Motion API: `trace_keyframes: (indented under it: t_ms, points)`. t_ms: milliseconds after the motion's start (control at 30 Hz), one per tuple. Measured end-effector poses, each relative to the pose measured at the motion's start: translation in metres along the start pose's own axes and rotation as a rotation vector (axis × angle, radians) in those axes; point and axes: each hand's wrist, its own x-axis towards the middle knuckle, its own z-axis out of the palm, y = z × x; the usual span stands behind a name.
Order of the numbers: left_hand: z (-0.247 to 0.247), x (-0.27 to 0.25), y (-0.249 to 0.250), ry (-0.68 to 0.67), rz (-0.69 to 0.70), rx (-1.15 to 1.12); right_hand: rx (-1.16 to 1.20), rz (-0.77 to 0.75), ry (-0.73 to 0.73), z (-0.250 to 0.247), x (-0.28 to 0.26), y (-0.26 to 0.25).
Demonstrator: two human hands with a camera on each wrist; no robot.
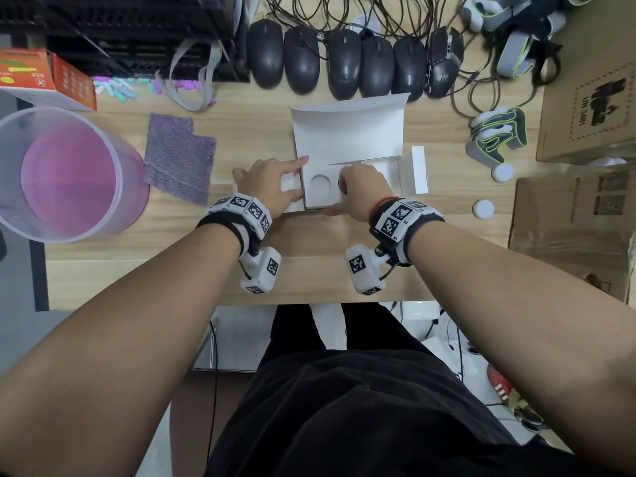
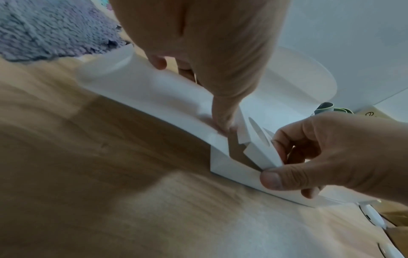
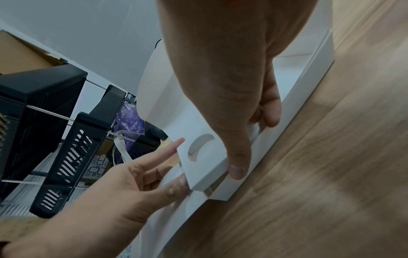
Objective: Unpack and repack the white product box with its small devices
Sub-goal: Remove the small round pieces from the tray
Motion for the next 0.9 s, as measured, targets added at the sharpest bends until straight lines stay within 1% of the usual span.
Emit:
trace_keyframes:
  t_ms: [100, 167, 267, 400, 500, 567, 667, 733, 800, 867, 900]
  points:
    - [0.002, 0.001, 0.005, 0.029, -0.010, 0.004, -0.013, 0.008, -0.017, -0.002, -0.002, 0.000]
    - [0.004, 0.003, 0.005, 0.029, 0.017, 0.032, 0.006, 0.015, -0.023, -0.003, -0.005, -0.002]
    - [0.004, 0.004, 0.006, 0.020, 0.073, 0.135, 0.007, 0.030, -0.007, -0.004, -0.007, -0.004]
    - [0.002, 0.004, 0.005, -0.002, 0.086, 0.185, 0.020, 0.047, 0.027, -0.003, -0.004, -0.004]
    - [0.004, 0.002, 0.006, 0.038, 0.071, 0.145, 0.031, 0.056, 0.020, -0.002, -0.003, -0.005]
    - [0.004, 0.002, 0.006, 0.093, 0.068, 0.083, 0.021, 0.065, 0.011, -0.002, 0.000, -0.004]
    - [0.000, 0.003, 0.009, 0.170, 0.133, 0.114, -0.002, 0.077, 0.001, -0.002, 0.004, -0.003]
    - [-0.002, 0.003, 0.016, 0.148, 0.203, 0.190, -0.017, 0.086, 0.003, -0.001, 0.006, -0.003]
    - [0.001, 0.001, 0.022, 0.081, 0.256, 0.265, -0.051, 0.077, 0.010, 0.001, 0.008, -0.003]
    - [0.004, 0.000, 0.025, 0.031, 0.263, 0.278, -0.061, 0.057, 0.029, 0.003, 0.009, -0.001]
    - [0.004, 0.000, 0.025, 0.017, 0.245, 0.243, -0.057, 0.048, 0.039, 0.003, 0.008, 0.000]
